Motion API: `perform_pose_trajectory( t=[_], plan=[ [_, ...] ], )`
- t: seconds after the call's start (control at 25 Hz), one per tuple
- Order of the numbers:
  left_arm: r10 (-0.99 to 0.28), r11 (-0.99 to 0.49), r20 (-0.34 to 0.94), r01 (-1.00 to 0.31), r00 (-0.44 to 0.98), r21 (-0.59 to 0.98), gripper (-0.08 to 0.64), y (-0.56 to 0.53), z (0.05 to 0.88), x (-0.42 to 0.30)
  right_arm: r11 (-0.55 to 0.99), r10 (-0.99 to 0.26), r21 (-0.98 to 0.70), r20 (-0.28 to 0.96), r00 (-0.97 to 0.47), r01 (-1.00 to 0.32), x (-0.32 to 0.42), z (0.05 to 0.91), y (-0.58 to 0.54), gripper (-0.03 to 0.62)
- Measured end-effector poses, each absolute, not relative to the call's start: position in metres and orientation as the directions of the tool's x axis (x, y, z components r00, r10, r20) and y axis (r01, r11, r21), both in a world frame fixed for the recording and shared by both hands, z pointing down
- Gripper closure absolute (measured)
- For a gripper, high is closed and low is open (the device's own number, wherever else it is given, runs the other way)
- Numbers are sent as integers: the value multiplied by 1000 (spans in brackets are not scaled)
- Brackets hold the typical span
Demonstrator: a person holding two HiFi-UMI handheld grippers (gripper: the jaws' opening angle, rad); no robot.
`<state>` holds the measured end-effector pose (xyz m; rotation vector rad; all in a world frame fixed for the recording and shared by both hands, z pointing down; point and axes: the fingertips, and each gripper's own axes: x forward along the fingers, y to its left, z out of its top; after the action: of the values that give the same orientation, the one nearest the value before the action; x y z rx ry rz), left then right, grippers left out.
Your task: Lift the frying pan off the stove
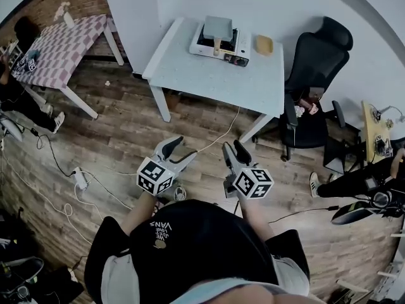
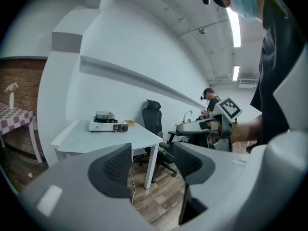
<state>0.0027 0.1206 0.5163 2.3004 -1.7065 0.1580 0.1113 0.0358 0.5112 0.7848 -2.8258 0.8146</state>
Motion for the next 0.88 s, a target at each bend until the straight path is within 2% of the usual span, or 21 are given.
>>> perform_pose_trajectory(
  t=[0.2,0.36,0.56,0.88],
  plan=[
    [-887,-334,267,-922,378,196,307,118,516,-42,690,-466,-514,224,-856,-509,68,513,38,391],
    [-877,-351,265,-911,401,216,264,106,511,-72,672,-479,-521,235,-845,-526,45,510,33,381],
    [-863,-381,261,-897,432,224,259,76,515,-82,657,-490,-516,262,-831,-550,33,513,6,380],
    [-858,-355,281,-893,429,279,261,3,519,-105,670,-442,-534,271,-855,-516,0,514,-71,380]
  ],
)
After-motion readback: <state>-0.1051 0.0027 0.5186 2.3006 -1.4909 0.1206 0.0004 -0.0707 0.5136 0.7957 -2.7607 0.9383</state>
